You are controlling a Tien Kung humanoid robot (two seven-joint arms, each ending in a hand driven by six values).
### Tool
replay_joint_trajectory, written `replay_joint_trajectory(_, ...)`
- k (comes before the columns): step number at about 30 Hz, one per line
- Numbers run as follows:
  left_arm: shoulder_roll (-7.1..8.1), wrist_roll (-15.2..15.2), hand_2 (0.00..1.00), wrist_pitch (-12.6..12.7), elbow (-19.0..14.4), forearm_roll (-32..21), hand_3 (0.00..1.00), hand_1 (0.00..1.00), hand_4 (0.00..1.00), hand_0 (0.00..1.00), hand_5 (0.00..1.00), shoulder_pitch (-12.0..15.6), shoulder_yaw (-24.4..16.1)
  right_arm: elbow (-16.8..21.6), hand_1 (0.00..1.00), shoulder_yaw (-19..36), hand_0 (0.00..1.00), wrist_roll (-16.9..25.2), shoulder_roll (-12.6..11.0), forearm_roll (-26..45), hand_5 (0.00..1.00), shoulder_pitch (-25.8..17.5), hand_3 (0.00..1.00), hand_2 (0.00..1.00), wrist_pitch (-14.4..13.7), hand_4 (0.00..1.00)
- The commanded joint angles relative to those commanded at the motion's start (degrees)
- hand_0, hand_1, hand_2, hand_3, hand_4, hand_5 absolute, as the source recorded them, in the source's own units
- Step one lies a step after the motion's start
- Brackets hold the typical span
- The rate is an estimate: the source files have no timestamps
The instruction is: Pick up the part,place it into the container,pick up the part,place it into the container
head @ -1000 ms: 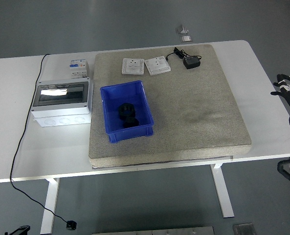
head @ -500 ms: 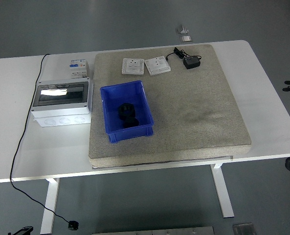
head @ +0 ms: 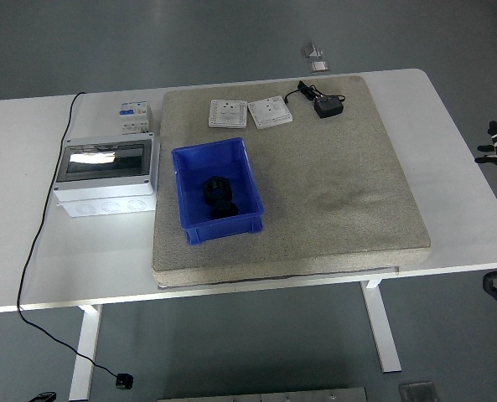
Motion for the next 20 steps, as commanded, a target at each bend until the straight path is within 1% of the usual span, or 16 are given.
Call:
replay_joint_trajectory(5,-0.01,0.5,0.711,0.66,0.0,1.43,0.614,0.685,0.708,0.689,0.619,0.02,-1.03,-0.05,0.389,-0.93,0.717,-0.37,0.27,0.01,0.63,0.36,0.613,0.445,-0.03,0.833)
replay_joint_trajectory(9,-0.05,0.02,0.711,1.42,0.06,1.08,0.614,0.685,0.708,0.689,0.619,-0.11,-0.75,-0.03,0.389,-1.26,0.717,-0.43,0.19,0.17,0.63,0.61,0.613,0.445,0.12,0.833)
replay_joint_trajectory(10,-0.06,-0.08,0.723,1.57,0.08,1.01,0.636,0.686,0.702,0.689,0.626,-0.14,-0.67,-0.03,0.383,-1.28,0.707,-0.41,0.19,0.24,0.632,0.69,0.616,0.442,0.17,0.832)
replay_joint_trajectory(11,-0.06,-0.09,0.723,1.68,0.08,1.04,0.636,0.686,0.702,0.689,0.626,-0.19,-0.64,-0.03,0.383,-1.33,0.707,-0.38,0.24,0.31,0.632,0.82,0.616,0.442,0.23,0.832)
replay_joint_trajectory(15,-0.04,0.48,0.723,1.69,0.02,1.62,0.636,0.686,0.702,0.689,0.626,-0.29,-0.9,-0.05,0.383,-1.64,0.707,-0.07,0.46,0.77,0.632,1.38,0.616,0.442,0.6,0.832)
replay_joint_trajectory(16,-0.03,0.69,0.73,1.63,-0.01,1.78,0.643,0.691,0.698,0.69,0.632,-0.3,-0.97,-0.05,0.315,-1.67,0.636,0.05,0.49,0.93,0.633,1.45,0.566,0.373,0.69,0.832)
replay_joint_trajectory(20,0.01,2.13,0.73,1.12,-0.11,2.95,0.643,0.691,0.698,0.69,0.632,-0.27,-1.71,0.17,0.315,-1.69,0.636,0.45,0.45,1.72,0.633,1.47,0.566,0.373,1.05,0.832)
